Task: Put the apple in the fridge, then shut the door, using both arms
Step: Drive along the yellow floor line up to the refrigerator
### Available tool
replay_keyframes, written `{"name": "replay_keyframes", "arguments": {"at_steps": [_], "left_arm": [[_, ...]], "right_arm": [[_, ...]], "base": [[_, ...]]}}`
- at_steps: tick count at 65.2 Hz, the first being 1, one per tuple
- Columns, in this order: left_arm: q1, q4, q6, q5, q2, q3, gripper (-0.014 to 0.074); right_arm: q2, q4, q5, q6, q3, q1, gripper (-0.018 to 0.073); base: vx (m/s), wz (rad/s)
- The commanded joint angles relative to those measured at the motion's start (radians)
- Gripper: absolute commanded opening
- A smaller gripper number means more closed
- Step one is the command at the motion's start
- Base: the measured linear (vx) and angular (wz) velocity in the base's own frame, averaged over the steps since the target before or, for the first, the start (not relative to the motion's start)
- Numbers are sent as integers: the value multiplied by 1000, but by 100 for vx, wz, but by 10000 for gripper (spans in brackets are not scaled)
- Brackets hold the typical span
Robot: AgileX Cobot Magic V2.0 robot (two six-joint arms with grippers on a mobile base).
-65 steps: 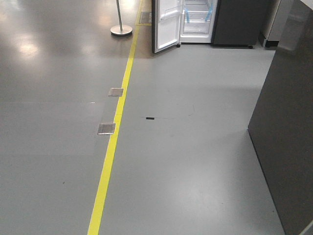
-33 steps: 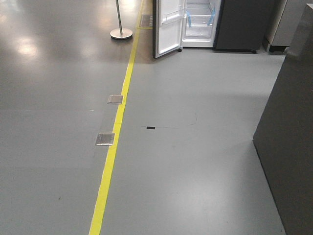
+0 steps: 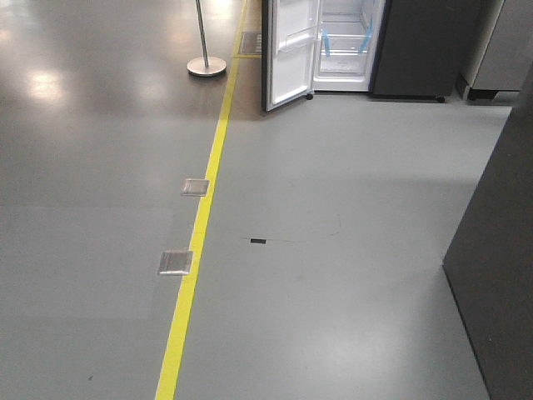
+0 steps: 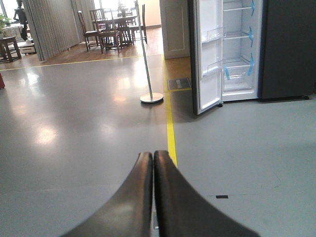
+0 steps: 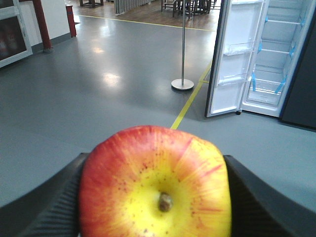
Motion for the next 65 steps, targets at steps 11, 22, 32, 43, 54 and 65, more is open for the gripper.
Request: {"name": "replay_keyframes", "arguments": {"at_steps": [11, 22, 32, 43, 54, 65], "left_arm": [[0, -9, -4, -77, -13, -17, -6], [0, -9, -4, -77, -13, -17, -6], [0, -9, -4, -77, -13, -17, -6], [0, -9, -4, -77, -13, -17, -6], [0, -9, -4, -77, -13, -17, -6], [0, -9, -4, -77, -13, -17, -6]], "right_arm": [[7, 16, -84, -7, -20, -4, 133], [7, 16, -84, -7, -20, -4, 133], [7, 16, -84, -7, -20, -4, 133], [7, 16, -84, -7, -20, -4, 133], [7, 16, -84, -7, -20, -4, 133], [7, 16, -84, -7, -20, -4, 133]], "base": [[27, 1], [28, -1], [28, -4], [29, -7], [29, -8], [29, -7]]}}
